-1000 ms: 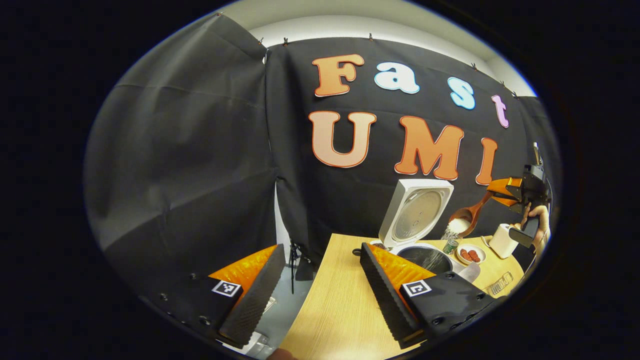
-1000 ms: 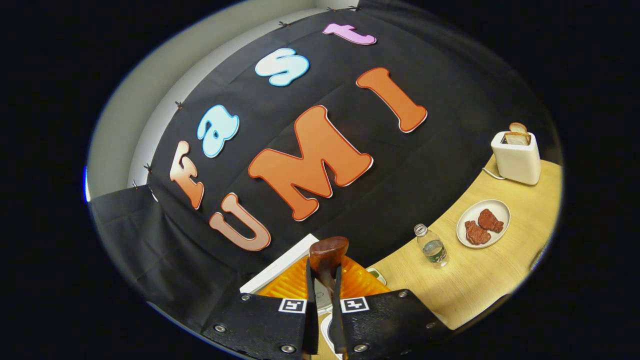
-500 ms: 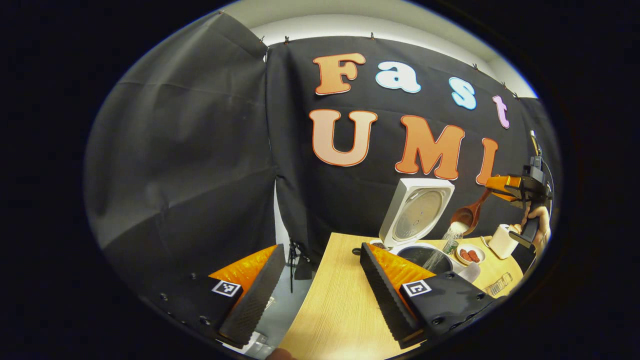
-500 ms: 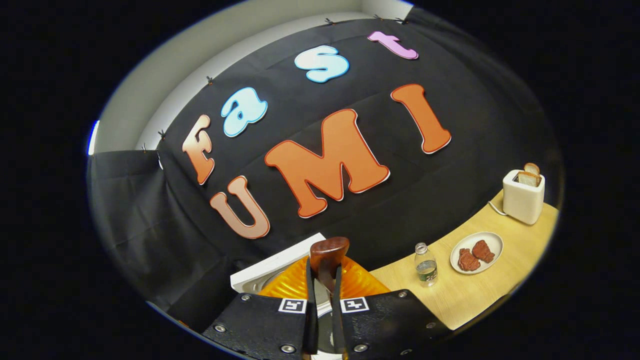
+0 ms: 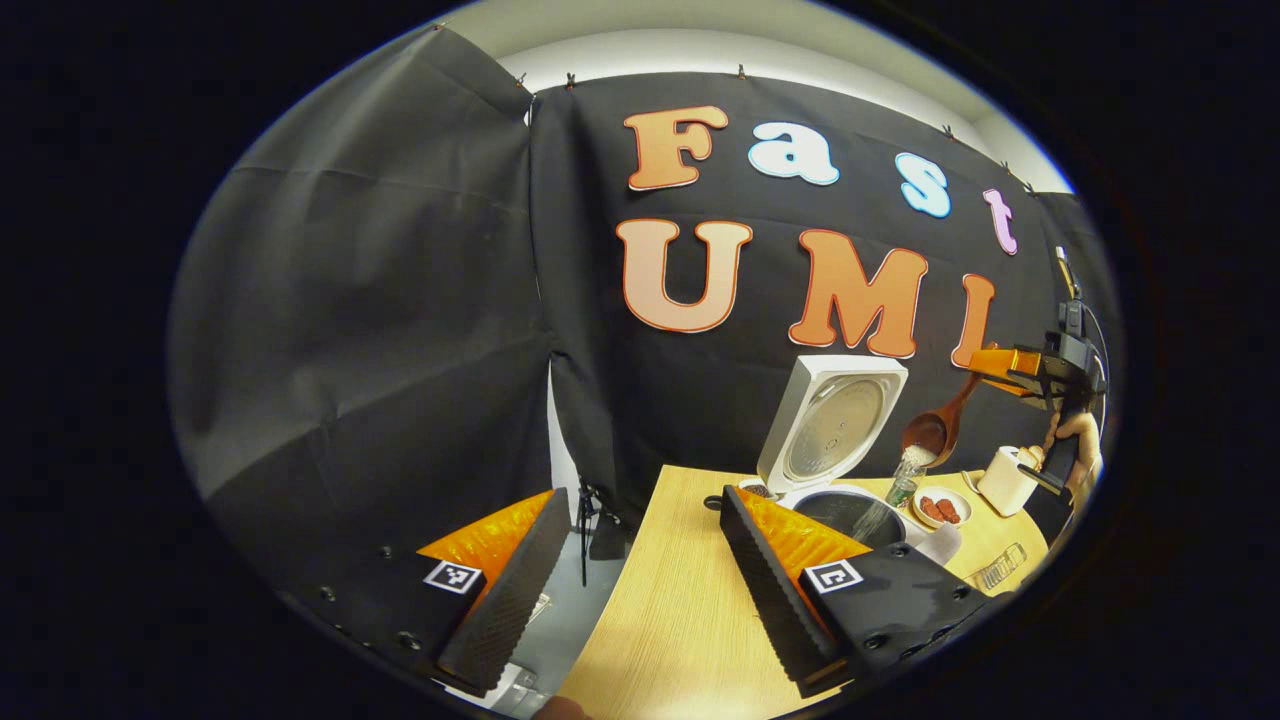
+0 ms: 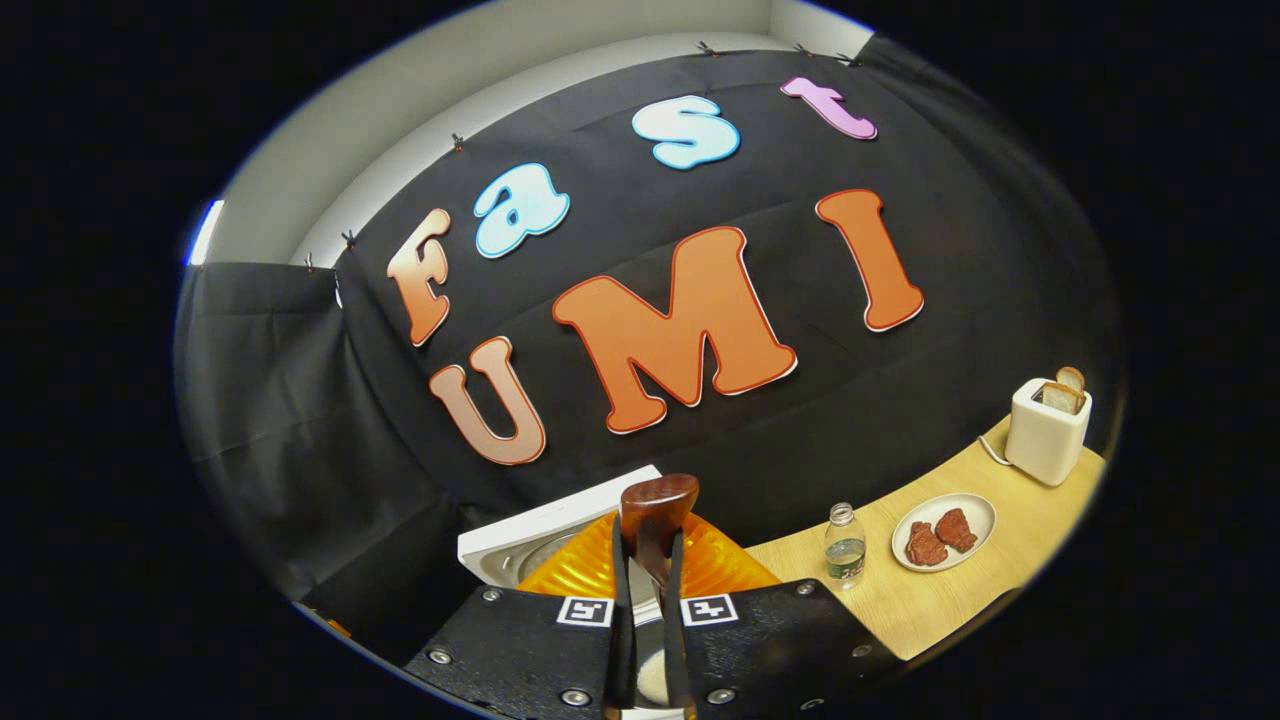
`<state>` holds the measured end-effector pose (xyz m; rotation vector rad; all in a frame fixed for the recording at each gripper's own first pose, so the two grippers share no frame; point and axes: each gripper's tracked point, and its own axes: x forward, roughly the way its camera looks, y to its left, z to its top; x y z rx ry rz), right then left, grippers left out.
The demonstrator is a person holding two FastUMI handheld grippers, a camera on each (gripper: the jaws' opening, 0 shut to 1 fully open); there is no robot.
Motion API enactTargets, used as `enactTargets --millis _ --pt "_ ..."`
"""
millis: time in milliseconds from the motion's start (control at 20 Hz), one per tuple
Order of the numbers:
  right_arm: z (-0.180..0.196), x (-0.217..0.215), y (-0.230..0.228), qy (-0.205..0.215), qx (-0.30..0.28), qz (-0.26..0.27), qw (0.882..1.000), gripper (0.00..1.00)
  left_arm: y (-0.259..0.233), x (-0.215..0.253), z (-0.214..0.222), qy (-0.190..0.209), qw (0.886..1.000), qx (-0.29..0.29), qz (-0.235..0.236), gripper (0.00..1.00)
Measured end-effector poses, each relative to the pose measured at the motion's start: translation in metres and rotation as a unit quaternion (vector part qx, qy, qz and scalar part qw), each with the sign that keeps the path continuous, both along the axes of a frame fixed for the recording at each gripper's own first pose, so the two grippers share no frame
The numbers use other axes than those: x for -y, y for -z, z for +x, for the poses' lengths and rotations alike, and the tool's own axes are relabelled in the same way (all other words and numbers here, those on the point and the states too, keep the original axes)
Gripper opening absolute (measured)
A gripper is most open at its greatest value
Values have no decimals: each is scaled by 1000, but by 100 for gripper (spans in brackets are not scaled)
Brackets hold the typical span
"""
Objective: Close the left gripper, press the button to open the rice cooker; take a wooden spoon from the chopstick holder with the right hand, scoop a spoonful of rice and pour it into the rice cooker, then put the wooden spoon back into the chopstick holder.
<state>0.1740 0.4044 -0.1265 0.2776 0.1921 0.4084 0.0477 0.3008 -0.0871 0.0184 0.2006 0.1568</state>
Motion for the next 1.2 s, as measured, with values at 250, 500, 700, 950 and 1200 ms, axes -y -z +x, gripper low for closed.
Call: enactTargets --millis 250,500,700,950,1200 --pt "-9 -12 4 -19 16 -38 999 10 2 -1 -1 -2 1000 -3 3 100" --pt "-15 -21 4 -37 31 -63 997 10 -1 -3 -4 -5 1000 0 5 100" --pt "-20 -31 5 -53 58 -108 991 10 0 -3 -3 -8 1000 -1 9 99" --pt "-29 -41 4 -71 87 -157 981 11 0 0 -3 -6 1000 -1 8 100" --pt "-31 -41 7 -78 71 -132 986 11 -1 4 -6 -3 1000 0 0 100"
